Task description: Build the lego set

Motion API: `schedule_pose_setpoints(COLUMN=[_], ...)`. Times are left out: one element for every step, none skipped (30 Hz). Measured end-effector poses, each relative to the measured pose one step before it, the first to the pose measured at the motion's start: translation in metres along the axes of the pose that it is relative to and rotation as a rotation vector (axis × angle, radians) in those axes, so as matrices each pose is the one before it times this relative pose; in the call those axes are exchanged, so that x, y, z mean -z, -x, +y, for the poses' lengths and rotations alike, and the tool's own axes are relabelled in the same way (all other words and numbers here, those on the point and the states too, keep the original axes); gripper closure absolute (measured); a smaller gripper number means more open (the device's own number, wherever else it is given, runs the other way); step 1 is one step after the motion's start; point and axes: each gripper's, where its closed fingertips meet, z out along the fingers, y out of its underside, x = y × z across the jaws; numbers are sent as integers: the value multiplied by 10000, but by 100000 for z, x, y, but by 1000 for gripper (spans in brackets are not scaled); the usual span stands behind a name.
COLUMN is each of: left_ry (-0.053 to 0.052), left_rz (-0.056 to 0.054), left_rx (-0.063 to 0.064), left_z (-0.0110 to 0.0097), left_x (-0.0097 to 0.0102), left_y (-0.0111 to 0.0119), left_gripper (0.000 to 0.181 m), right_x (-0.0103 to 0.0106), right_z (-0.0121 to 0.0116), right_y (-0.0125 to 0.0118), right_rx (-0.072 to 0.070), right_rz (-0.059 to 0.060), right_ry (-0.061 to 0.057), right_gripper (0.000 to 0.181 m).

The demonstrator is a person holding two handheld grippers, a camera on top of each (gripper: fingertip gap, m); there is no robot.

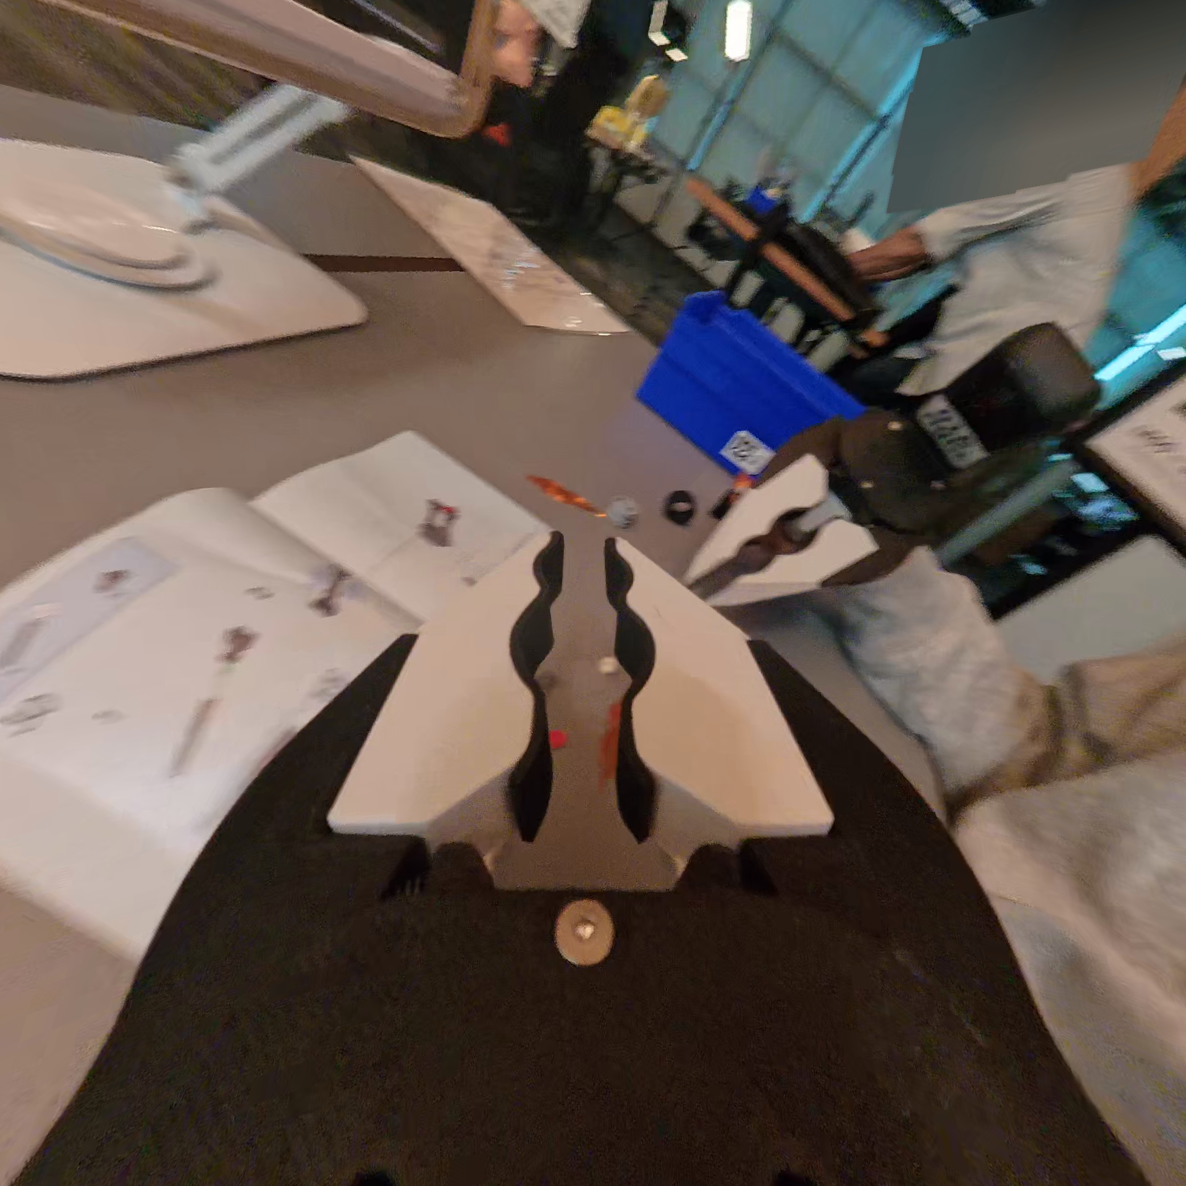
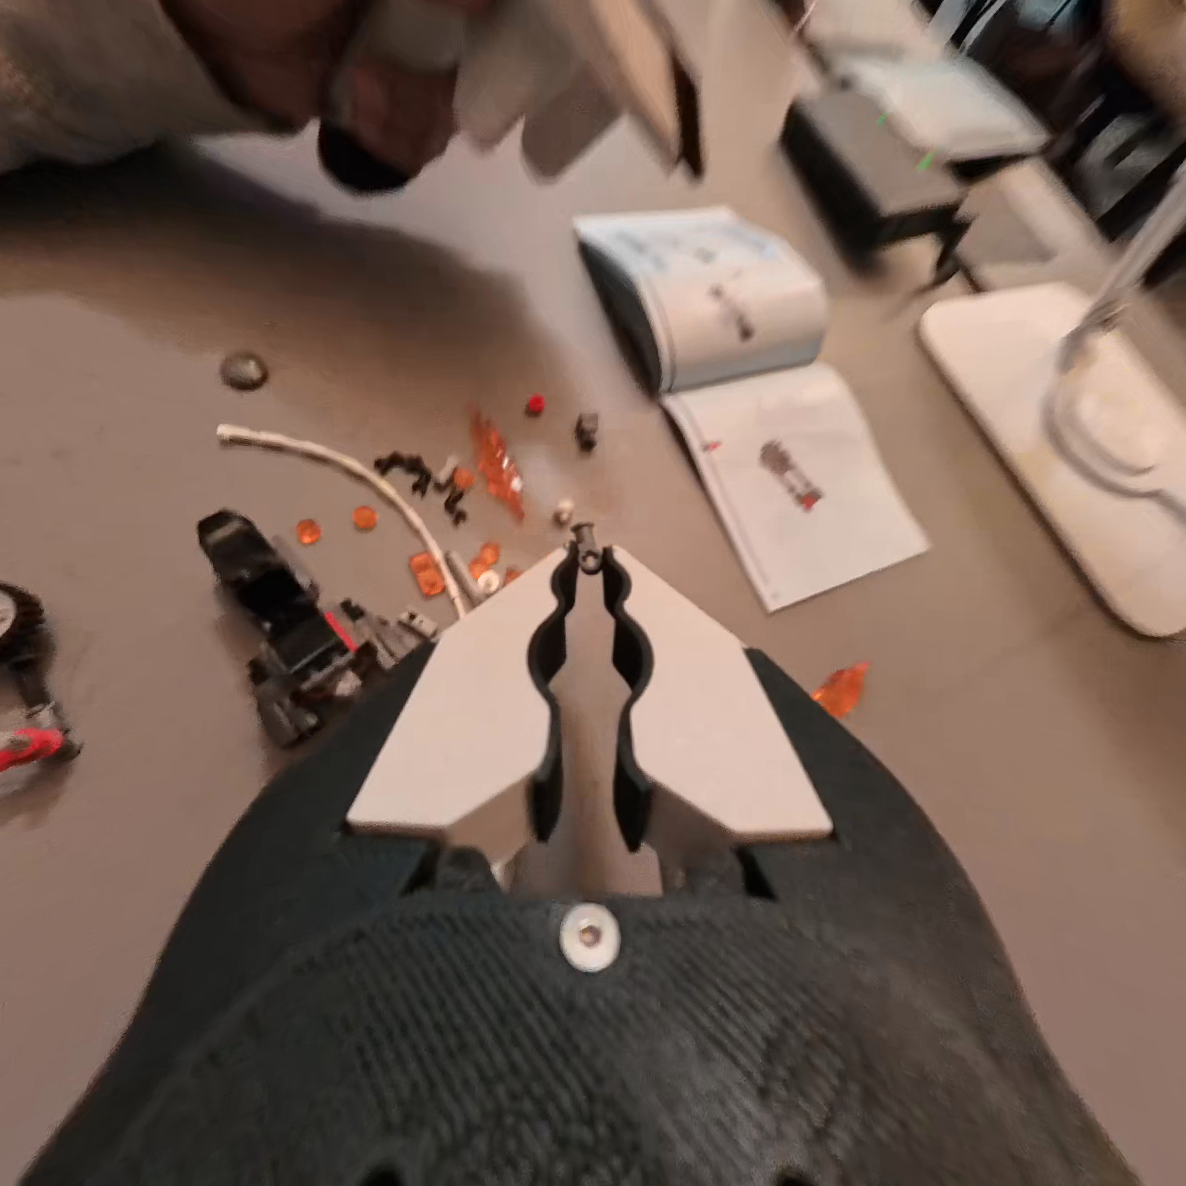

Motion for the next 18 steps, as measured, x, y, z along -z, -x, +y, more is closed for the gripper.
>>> schedule_pose_setpoints(left_ry=[-12, -6, 15, -3, -30, -47, -92, -103, -75, -43, 6, 7, -9, -18, -31, -28, -22, -13], left_rz=[575, 506, 387, 241, 215, 227, 263, 241, 119, 138, 98, 88, 102, 21, -5, 21, 18, -15], left_rx=[285, 311, 330, 343, 336, 376, 386, 343, 330, 244, 197, 168, 76, 41, 21, 20, 17, -15], left_z=[272, 345, 419, 450, 472, 451, 403, 381, 358, 312, 268, 149, 57, -15, -75, -80, -69, -35], left_x=[-578, -616, -634, -606, -516, -413, -290, -177, -69, 40, 103, 142, 180, 174, 144, 101, 52, 25], left_y=[-1188, -1055, -848, -591, -528, -507, -499, -404, -162, -147, -41, -53, -69, 34, 67, 3, -15, 15], left_gripper=[166, 163, 158, 152, 149, 148, 148, 148, 148, 148, 149, 150, 152, 154, 155, 156, 156, 156], right_x=[189, 90, -5, -71, -110, -139, -121, -122, -98, -100, -97, -108, -90, -81, -68, -50, -28, -3], right_z=[-912, -888, -813, -691, -578, -481, -417, -361, -328, -255, -209, -136, -61, -16, -12, 4, 5, -20], right_y=[-315, -148, 4, 64, 132, 213, 257, 272, 275, 257, 224, 174, 117, 65, 52, 24, 4, -26], right_rx=[247, 237, 228, 224, 223, 197, 147, 96, 45, 6, -11, -12, 2, 7, -16, -40, -49, -53], right_rz=[360, 283, 213, 200, 169, 105, 51, 2, -37, -52, -60, -51, -24, -12, -19, -19, -13, -7], right_ry=[-436, -424, -372, -301, -240, -189, -145, -125, -119, -101, -86, -64, -30, -17, -22, -22, -26, -34], right_gripper=[176, 176, 176, 176, 176, 176, 176, 176, 176, 176, 176, 176, 176, 176, 176, 176, 176, 176])
